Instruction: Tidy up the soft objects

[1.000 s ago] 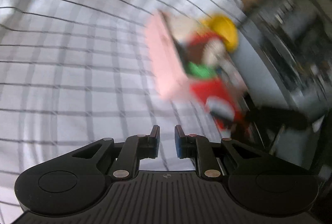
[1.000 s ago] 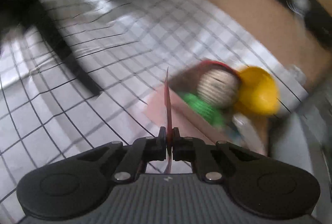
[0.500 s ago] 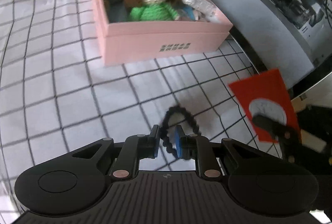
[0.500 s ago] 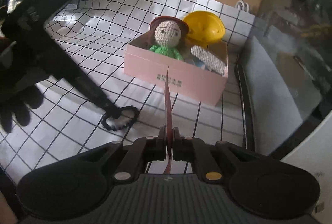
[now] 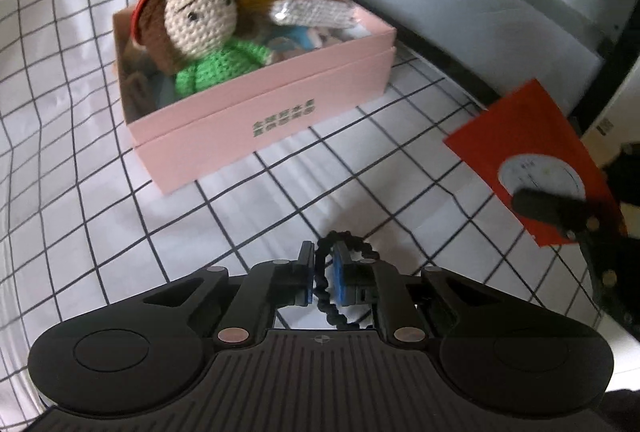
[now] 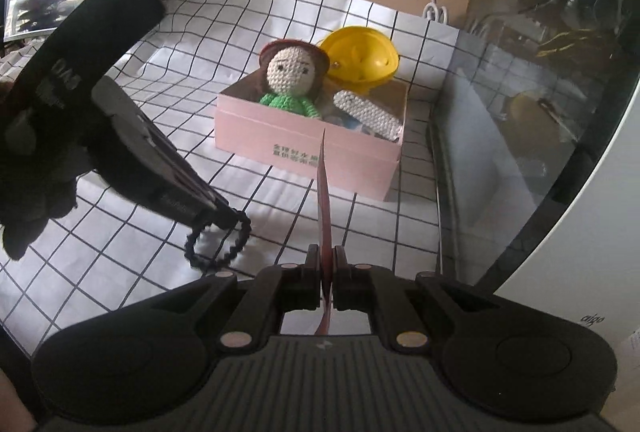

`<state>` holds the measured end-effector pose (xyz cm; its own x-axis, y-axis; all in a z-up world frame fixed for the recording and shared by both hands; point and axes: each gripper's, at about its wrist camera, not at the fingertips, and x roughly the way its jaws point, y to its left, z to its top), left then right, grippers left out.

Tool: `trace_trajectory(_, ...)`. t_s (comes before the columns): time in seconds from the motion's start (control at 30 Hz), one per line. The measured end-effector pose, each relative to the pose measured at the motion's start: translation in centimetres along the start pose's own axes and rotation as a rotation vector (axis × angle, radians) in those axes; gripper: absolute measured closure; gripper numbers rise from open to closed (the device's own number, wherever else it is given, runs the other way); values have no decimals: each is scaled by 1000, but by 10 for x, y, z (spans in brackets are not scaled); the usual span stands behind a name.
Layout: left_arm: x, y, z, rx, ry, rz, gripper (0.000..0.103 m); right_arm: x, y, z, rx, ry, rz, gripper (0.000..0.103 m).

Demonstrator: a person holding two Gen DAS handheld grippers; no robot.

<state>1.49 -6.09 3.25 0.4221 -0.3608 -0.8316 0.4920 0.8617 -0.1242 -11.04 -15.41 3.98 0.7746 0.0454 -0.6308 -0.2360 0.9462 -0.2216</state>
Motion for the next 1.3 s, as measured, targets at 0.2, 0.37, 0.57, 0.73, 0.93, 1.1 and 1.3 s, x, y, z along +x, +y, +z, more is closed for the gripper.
trace_trajectory(0.2,-26,-1,0,26,-74,-22,92,-11,0,21,-14,-67,-13,98)
trace_trajectory(0.37,-85,20,30,3,-254,-23,92,-14,-8,74,-3,-202,-88,98)
trace_trajectory(0.57,-132,71,91,-80,-420,9,93,9,-16,135,29,-282,-164,98)
trace_trajectory(0.73,-104,82,86,-122,-207,-213,88,12,-16,120,34,-238,-104,98)
trace_trajectory(0.93,-39,46,22,-130,47,-201,86,20,-1,63,18,-76,-38,98)
trace_trajectory(1.1,-9,33,10,-97,122,-143,86,23,3,29,43,8,-20,98)
trace_trajectory(1.3,-3,11,21,3,118,-63,84,18,4,17,35,11,-34,98)
